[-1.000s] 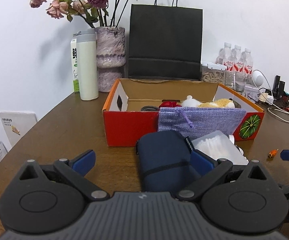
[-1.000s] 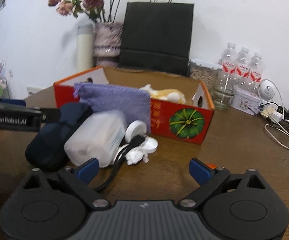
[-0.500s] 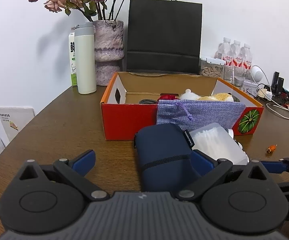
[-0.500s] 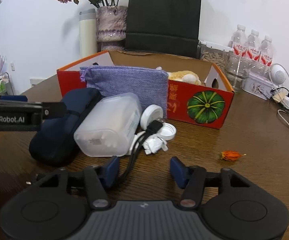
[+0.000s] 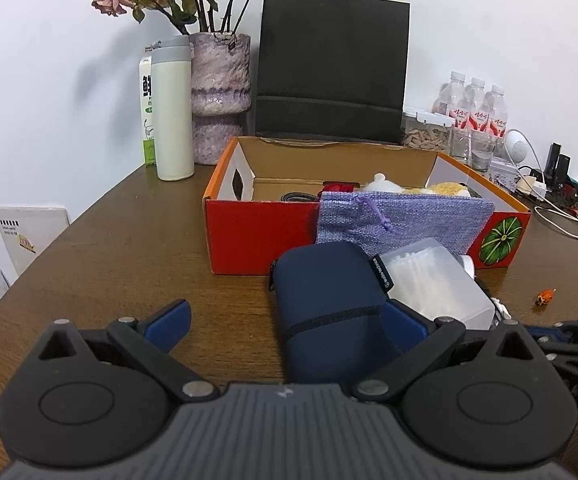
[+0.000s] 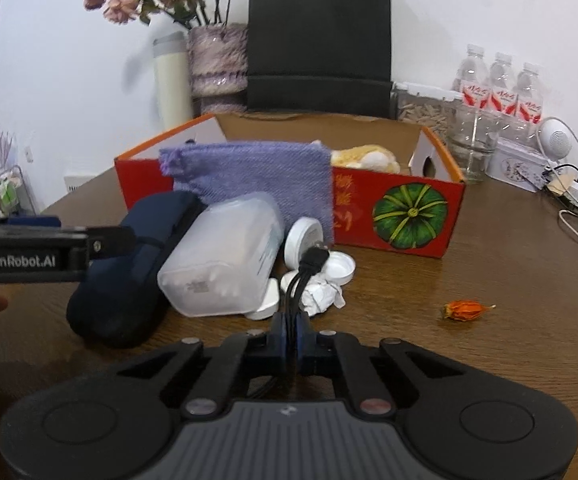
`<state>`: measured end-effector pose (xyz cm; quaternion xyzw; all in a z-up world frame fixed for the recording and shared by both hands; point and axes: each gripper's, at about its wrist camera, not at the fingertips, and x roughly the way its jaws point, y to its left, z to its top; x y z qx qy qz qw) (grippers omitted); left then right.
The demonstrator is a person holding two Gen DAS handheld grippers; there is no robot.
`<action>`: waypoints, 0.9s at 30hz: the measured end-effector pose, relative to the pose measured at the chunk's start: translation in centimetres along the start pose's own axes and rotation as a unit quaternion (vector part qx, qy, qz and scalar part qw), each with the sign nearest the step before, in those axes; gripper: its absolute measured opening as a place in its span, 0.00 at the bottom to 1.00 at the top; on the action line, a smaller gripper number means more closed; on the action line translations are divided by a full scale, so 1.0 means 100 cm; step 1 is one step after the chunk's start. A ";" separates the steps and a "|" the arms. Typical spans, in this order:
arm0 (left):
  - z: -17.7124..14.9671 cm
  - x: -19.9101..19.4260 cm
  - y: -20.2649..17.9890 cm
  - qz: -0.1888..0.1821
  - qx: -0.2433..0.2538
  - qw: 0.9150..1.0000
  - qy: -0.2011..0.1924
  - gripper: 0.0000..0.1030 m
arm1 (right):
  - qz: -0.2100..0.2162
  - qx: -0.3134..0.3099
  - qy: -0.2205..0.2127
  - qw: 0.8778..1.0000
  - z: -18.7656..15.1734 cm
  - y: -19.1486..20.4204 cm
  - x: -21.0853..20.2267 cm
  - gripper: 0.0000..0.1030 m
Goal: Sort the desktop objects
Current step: 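Grasp the black USB cable with the right tool, then grasp the white tape roll with the left tool while the right tool holds the cable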
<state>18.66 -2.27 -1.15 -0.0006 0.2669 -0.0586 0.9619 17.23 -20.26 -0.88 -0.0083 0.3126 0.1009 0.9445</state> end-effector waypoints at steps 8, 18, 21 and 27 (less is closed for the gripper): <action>-0.002 0.003 -0.002 -0.001 -0.001 1.000 0.011 1.00 | 0.003 0.014 -0.037 0.999 0.002 -0.006 -0.020 0.03; 0.009 -0.010 -0.016 -0.048 -0.005 0.999 -0.026 1.00 | 0.025 -0.001 -0.050 0.998 0.003 -0.002 -0.030 0.03; 0.013 -0.010 -0.031 -0.077 0.012 0.997 -0.031 1.00 | 0.037 -0.017 -0.055 0.998 0.001 0.003 -0.034 0.03; 0.023 -0.001 -0.048 -0.124 -0.003 0.992 -0.019 0.82 | 0.063 -0.035 -0.082 0.994 -0.003 0.006 -0.049 0.03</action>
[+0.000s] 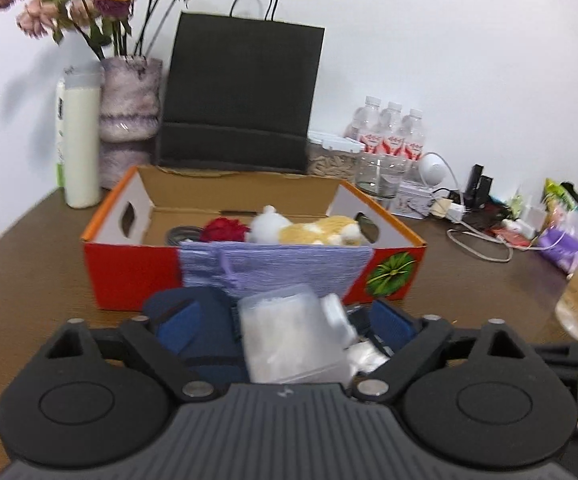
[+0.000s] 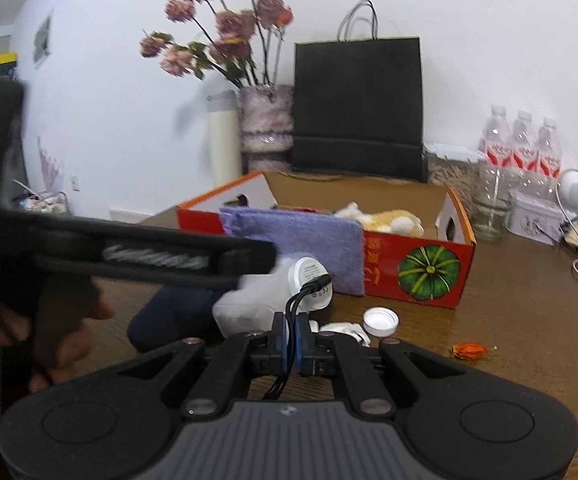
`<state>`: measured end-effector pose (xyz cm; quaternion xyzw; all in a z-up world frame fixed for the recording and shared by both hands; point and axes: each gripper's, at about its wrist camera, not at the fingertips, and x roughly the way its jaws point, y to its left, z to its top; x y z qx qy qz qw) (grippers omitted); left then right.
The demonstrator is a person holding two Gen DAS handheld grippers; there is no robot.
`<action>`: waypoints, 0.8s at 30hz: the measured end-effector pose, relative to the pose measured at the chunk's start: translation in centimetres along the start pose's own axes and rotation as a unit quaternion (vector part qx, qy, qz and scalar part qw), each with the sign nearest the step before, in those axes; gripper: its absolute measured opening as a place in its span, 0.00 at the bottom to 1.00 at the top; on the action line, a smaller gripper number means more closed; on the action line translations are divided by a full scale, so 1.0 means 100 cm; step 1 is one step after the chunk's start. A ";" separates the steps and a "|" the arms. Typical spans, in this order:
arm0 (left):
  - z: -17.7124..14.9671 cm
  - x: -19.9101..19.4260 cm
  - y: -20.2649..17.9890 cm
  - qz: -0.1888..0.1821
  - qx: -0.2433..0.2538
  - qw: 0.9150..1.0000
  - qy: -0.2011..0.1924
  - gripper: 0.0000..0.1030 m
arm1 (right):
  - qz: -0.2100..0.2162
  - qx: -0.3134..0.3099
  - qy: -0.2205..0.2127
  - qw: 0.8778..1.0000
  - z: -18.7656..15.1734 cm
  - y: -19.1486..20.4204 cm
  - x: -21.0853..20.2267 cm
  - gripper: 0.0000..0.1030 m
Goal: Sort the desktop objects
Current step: 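Grasp the white tape roll with the left tool while the right tool holds the cable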
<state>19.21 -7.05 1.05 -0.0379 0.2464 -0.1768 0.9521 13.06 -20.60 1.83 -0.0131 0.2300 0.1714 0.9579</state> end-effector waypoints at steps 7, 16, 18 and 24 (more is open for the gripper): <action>0.003 0.019 0.018 -0.069 -0.091 0.992 0.050 0.41 | 0.021 -0.016 -0.015 1.000 -0.002 0.005 -0.009 0.03; 0.004 0.012 0.027 -0.081 -0.115 0.989 0.041 0.10 | 0.028 -0.023 -0.021 0.999 -0.003 0.009 -0.012 0.03; 0.005 0.004 0.026 -0.062 -0.101 0.993 0.028 0.09 | 0.017 -0.021 -0.024 0.999 -0.003 0.008 -0.012 0.03; -0.001 -0.012 0.010 -0.017 -0.023 1.000 0.001 0.10 | -0.010 -0.001 -0.027 1.000 0.001 -0.001 -0.008 0.03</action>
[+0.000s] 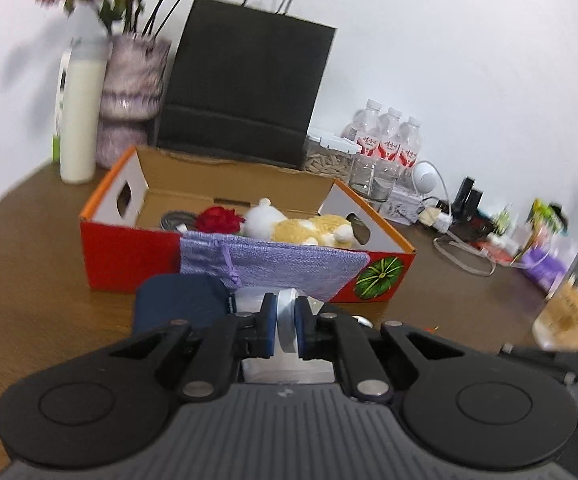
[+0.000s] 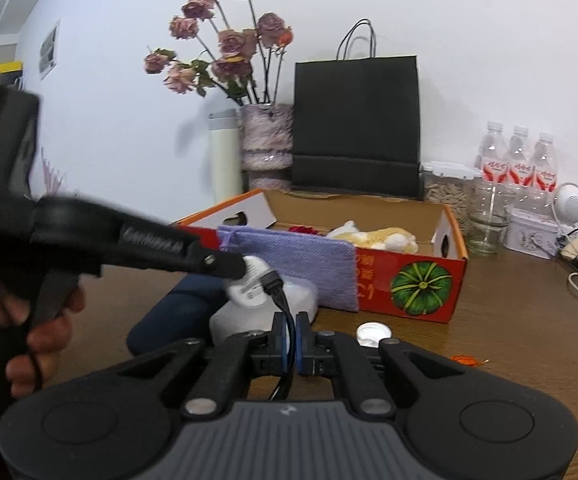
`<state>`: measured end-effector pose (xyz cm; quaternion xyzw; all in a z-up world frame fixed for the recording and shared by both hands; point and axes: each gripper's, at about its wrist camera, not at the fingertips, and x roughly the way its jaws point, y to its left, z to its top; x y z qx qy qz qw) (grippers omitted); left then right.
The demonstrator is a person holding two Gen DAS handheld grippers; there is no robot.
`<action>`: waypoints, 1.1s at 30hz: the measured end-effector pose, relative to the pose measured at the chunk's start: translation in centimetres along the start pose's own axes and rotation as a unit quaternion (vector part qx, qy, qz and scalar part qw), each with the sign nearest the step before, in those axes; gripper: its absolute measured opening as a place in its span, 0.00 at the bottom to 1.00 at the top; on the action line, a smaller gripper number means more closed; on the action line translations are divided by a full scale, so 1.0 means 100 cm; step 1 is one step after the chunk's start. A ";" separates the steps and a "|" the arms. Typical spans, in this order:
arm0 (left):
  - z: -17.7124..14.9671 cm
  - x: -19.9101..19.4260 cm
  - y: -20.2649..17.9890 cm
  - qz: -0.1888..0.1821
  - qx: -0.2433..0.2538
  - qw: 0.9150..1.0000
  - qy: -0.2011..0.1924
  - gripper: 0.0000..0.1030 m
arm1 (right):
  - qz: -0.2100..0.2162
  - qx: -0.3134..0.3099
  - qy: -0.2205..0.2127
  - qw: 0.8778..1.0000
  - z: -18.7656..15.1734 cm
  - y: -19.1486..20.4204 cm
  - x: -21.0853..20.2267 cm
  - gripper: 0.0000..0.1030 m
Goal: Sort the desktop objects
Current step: 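Grasp the white tape roll with the left tool while the right tool holds the cable, then carry cable and tape roll into the box and open both tools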
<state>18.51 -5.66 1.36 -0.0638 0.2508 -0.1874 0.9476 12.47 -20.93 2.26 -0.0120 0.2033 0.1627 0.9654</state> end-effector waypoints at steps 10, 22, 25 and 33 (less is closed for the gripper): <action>-0.016 -0.013 -0.021 0.069 0.118 0.990 -0.040 0.09 | -0.056 0.024 -0.021 0.998 0.009 -0.014 0.001 0.02; 0.044 -0.045 -0.032 0.048 0.125 0.980 -0.147 0.10 | -0.055 0.009 -0.122 0.991 0.083 -0.012 -0.010 0.02; 0.061 -0.039 -0.030 0.055 0.115 0.977 -0.169 0.10 | -0.058 0.019 -0.151 0.987 0.106 -0.015 -0.004 0.02; 0.089 0.005 -0.009 0.073 0.081 0.977 -0.182 0.10 | -0.060 0.071 -0.176 0.980 0.142 -0.042 0.044 0.02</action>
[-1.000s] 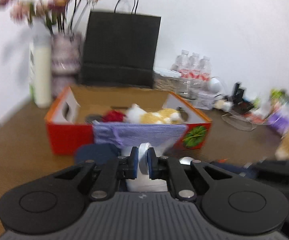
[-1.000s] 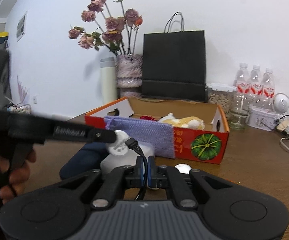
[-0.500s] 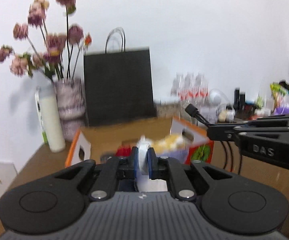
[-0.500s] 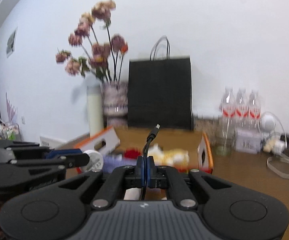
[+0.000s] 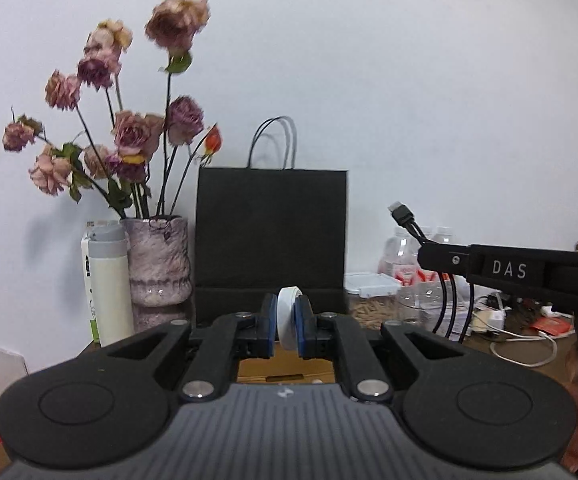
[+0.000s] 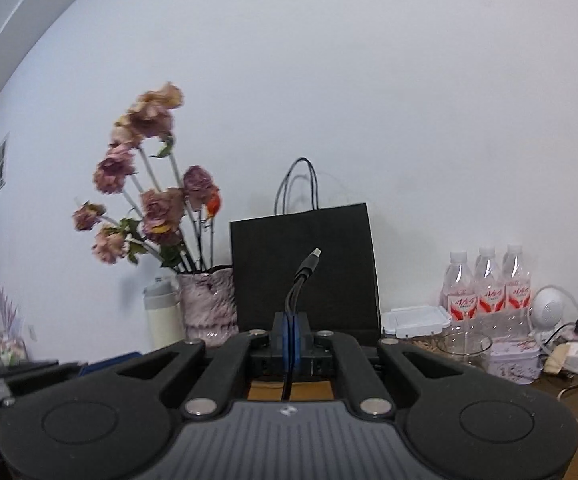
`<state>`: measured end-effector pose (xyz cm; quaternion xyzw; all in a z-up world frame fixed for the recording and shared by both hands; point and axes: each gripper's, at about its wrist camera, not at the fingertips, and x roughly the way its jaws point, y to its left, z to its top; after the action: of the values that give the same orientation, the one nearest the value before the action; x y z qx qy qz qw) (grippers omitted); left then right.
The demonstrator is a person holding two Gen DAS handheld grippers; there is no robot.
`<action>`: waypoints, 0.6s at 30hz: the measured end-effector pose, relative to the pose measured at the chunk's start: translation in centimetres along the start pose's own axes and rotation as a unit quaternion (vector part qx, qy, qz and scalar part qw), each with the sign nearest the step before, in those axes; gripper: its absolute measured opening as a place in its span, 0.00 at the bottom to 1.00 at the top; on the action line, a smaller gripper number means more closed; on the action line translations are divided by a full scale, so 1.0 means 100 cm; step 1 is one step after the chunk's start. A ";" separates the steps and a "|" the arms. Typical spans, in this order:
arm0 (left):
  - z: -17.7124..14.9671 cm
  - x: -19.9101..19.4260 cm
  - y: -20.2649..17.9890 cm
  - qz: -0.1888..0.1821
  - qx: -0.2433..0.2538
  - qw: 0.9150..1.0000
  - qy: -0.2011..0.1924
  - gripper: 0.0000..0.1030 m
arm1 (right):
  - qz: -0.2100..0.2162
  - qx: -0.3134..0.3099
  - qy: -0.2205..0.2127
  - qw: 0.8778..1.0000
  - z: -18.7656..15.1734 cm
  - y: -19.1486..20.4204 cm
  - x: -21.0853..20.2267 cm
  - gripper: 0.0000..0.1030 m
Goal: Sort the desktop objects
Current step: 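Carry cable and tape roll into the box and open both tools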
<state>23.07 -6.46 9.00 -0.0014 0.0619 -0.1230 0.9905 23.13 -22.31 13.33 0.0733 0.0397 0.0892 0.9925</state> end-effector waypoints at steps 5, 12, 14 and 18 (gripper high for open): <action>-0.007 0.041 0.012 0.012 0.000 1.000 0.018 0.10 | -0.002 0.019 0.028 0.999 -0.011 -0.014 0.051 0.02; -0.036 0.098 0.016 0.025 0.028 0.997 0.069 0.10 | -0.022 -0.004 0.113 0.993 -0.047 -0.031 0.118 0.02; -0.042 0.106 0.018 0.028 0.036 0.996 0.078 0.10 | -0.027 -0.010 0.138 0.990 -0.057 -0.035 0.129 0.02; -0.052 0.117 0.024 0.025 0.031 0.994 0.105 0.10 | -0.037 -0.013 0.181 0.983 -0.074 -0.040 0.144 0.02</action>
<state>34.29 -6.88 2.33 0.0440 0.1621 -0.0998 0.9807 37.30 -22.57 4.48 0.0416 0.2201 0.0645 0.9725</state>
